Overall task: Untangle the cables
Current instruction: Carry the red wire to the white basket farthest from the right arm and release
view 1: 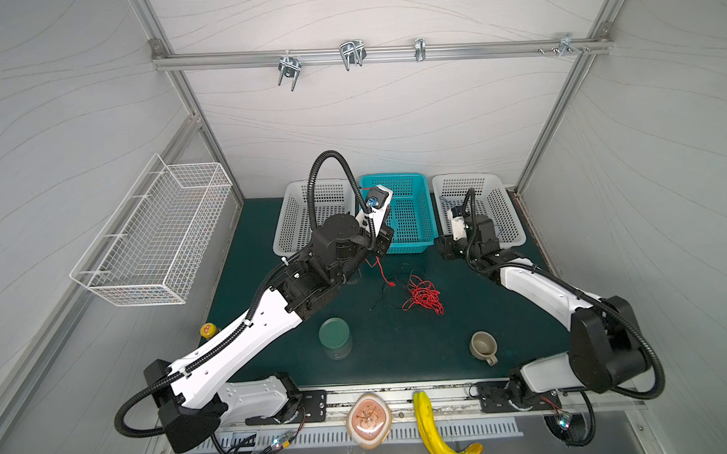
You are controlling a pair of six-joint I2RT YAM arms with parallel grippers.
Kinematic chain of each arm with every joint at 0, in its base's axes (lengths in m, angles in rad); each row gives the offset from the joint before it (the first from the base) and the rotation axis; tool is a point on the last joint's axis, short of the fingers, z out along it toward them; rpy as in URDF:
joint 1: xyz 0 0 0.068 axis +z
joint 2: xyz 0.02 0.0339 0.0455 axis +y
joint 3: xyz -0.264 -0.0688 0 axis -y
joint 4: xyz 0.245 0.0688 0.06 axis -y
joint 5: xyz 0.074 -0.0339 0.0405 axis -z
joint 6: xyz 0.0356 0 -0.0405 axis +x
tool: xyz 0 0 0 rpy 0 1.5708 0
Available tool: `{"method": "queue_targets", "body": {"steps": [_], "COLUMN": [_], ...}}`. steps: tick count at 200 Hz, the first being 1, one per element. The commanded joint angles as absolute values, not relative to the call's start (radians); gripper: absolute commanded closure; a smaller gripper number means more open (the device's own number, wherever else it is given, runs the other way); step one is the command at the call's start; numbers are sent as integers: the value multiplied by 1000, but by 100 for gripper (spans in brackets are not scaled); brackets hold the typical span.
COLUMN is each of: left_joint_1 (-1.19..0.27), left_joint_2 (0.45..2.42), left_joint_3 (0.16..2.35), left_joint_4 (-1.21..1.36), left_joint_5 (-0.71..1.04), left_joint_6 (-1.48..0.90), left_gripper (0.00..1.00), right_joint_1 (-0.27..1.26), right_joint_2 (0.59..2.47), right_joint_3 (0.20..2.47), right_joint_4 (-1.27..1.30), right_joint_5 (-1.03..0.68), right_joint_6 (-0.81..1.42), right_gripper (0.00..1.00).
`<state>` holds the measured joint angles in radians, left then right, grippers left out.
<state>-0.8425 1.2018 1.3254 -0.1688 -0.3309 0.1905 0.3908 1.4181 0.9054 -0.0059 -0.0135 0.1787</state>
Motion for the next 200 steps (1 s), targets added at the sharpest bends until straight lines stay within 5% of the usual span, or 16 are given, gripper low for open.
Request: {"method": "queue_targets", "body": {"steps": [1,96,200], "left_joint_1": [-812,-485,-326], "left_joint_2": [1241,1412,1726], "left_joint_3": [1414,1686,1601], "left_joint_4": [-161,-199,-318], "left_joint_5": [-426,-317,-372], "left_joint_6": [270,286,112], "left_gripper": [100,100,100], "right_joint_1": [410,490,560], "right_joint_2": [1393,1401,1398], "right_joint_3": [891,881,897], "right_joint_4": [14,-17,-70], "right_joint_5": [-23,-19,-13], "right_joint_6": [186,193,199], "right_gripper": [49,49,49]}}
